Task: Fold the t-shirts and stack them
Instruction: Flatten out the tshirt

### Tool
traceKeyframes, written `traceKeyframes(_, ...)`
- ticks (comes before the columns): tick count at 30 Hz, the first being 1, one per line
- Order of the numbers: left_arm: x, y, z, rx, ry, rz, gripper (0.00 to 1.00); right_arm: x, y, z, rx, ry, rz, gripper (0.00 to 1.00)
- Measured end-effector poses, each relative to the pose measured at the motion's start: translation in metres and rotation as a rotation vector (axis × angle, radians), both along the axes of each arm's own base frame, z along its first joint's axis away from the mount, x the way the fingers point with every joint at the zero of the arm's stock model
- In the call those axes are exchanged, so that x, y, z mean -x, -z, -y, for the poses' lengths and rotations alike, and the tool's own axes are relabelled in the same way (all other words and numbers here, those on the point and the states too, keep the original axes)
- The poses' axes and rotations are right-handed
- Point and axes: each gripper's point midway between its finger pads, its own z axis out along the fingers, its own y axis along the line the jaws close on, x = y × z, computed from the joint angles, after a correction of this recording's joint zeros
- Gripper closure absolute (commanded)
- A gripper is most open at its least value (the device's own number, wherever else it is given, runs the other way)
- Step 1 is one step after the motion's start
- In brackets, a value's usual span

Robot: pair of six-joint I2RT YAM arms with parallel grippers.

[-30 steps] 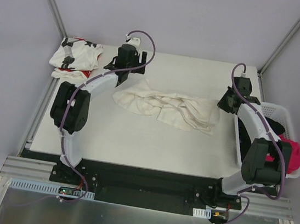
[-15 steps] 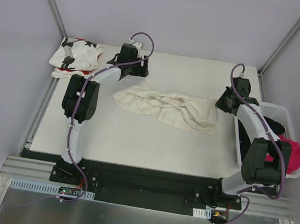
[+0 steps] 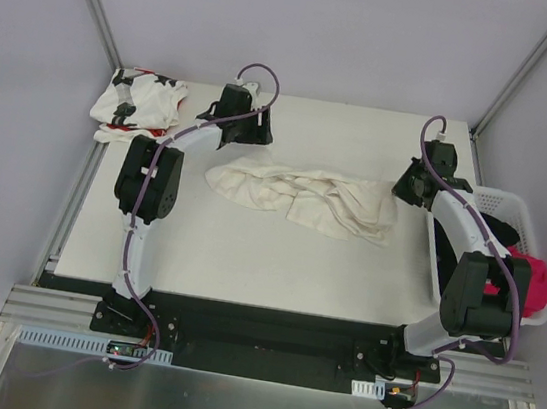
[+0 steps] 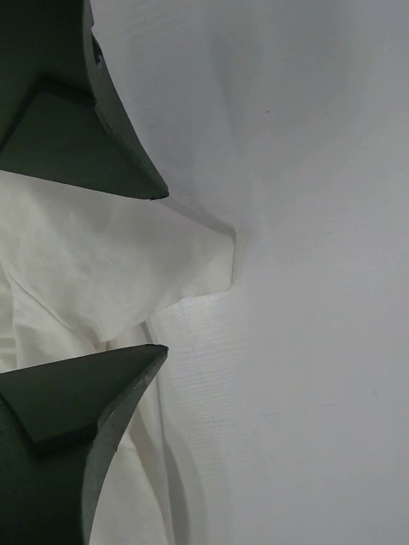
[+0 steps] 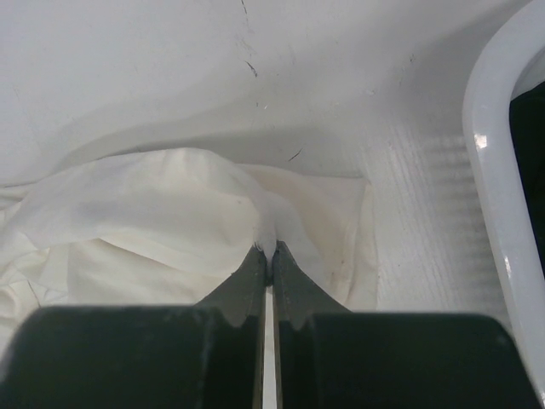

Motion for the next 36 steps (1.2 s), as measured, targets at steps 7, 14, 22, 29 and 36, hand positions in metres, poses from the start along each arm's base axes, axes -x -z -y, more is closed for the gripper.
traceKeyframes(7, 0.005, 0.016, -0.003, -0.002, -0.016, -0.053, 0.38, 0.000, -0.002, 0.000, 0.000, 0.000, 0.005, 0.99)
traceKeyframes(14, 0.009, 0.044, -0.010, -0.016, -0.031, -0.133, 0.39, -0.001, -0.004, 0.000, 0.000, 0.000, 0.010, 0.99)
traceKeyframes(22, 0.005, 0.044, -0.011, -0.012, -0.045, -0.155, 1.00, -0.010, -0.019, 0.000, -0.003, 0.001, 0.047, 0.99)
traceKeyframes(29, 0.007, 0.053, -0.011, -0.014, -0.048, -0.177, 1.00, -0.013, -0.024, -0.001, -0.004, 0.001, 0.060, 0.99)
traceKeyframes(36, 0.001, 0.039, -0.009, -0.007, -0.046, -0.166, 1.00, -0.016, -0.022, -0.003, -0.011, -0.005, 0.053, 0.99)
